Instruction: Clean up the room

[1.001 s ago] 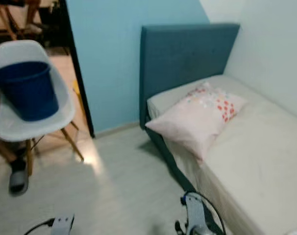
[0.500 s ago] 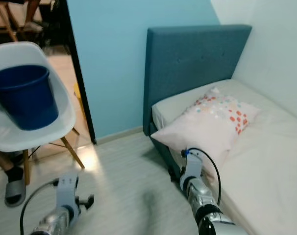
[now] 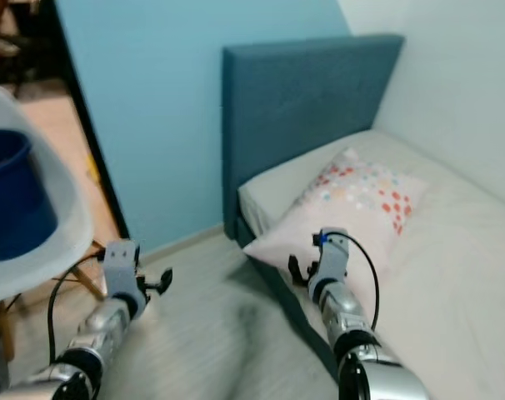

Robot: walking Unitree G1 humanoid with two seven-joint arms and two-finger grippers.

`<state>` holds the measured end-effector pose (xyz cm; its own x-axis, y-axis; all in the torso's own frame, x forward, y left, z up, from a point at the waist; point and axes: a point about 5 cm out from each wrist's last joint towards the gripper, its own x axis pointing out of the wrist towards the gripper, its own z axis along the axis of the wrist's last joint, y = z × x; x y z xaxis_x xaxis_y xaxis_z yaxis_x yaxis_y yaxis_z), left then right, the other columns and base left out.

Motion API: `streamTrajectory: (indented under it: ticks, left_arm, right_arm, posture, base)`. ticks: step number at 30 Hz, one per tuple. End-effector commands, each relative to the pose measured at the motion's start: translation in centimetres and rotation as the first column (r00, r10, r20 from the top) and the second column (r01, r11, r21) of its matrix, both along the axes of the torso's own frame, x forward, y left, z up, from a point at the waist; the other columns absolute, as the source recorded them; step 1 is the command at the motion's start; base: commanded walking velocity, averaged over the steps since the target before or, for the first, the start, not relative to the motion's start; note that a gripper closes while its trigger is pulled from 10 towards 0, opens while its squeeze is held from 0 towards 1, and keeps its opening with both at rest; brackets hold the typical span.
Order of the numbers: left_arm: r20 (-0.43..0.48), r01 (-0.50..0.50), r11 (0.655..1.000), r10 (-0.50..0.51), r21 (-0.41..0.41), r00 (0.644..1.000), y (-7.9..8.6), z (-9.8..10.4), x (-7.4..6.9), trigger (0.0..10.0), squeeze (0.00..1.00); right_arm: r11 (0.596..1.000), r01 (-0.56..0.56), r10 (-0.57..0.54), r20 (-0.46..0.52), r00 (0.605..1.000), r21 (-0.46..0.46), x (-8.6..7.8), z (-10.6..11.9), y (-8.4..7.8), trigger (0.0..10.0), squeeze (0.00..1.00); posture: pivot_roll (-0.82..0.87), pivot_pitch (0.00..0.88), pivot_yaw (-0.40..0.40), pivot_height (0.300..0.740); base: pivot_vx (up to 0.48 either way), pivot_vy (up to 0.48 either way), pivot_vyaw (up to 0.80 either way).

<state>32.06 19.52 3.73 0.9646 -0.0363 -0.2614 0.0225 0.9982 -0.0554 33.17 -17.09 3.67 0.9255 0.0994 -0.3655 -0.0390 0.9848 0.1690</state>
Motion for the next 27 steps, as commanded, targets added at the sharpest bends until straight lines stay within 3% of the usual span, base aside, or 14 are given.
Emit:
streamTrajectory:
  ticks: [1, 8, 10, 27]
  left_arm:
    - [0.014, 0.028, 0.999, -0.028, -0.014, 0.999, -1.02, 0.1, 0.18, 10.0, 0.0]
    - [0.005, 0.027, 0.999, -0.027, -0.017, 1.0, -1.16, -0.28, -0.1, 10.0, 0.0]
    - [-0.002, 0.027, 0.999, -0.027, -0.019, 1.0, -1.23, -0.52, -0.29, 10.0, 0.0]
    - [0.002, 0.044, 0.999, -0.044, -0.022, 0.999, -1.61, -0.46, -0.21, 10.0, 0.0]
  right_arm:
    - [1.0, 0.007, -0.007, 0.021, 1.0, 0.002, 0.04, 0.21, -0.44, 10.0, 0.0]
    - [1.0, -0.014, 0.014, 0.028, 0.999, 0.0, 0.16, 0.34, -0.09, 10.0, 0.0]
    - [0.999, -0.022, 0.023, 0.019, 1.0, -0.037, 0.18, 0.3, -0.04, 10.0, 0.0]
    - [1.0, -0.022, 0.023, 0.033, 0.999, -0.021, 0.52, 0.76, -0.16, 10.0, 0.0]
  posture:
    - [-0.06, 0.0, -0.07, 0.74]
    - [-0.05, 0.0, -0.072, 0.74]
    - [-0.05, 0.0, -0.072, 0.74]
    - [-0.06, 0.0, -0.068, 0.74]
  base:
    - [0.326, 0.0, 0.0]
    - [0.326, 0.0, 0.0]
    - [0.326, 0.0, 0.0]
    - [0.325, 0.0, 0.0]
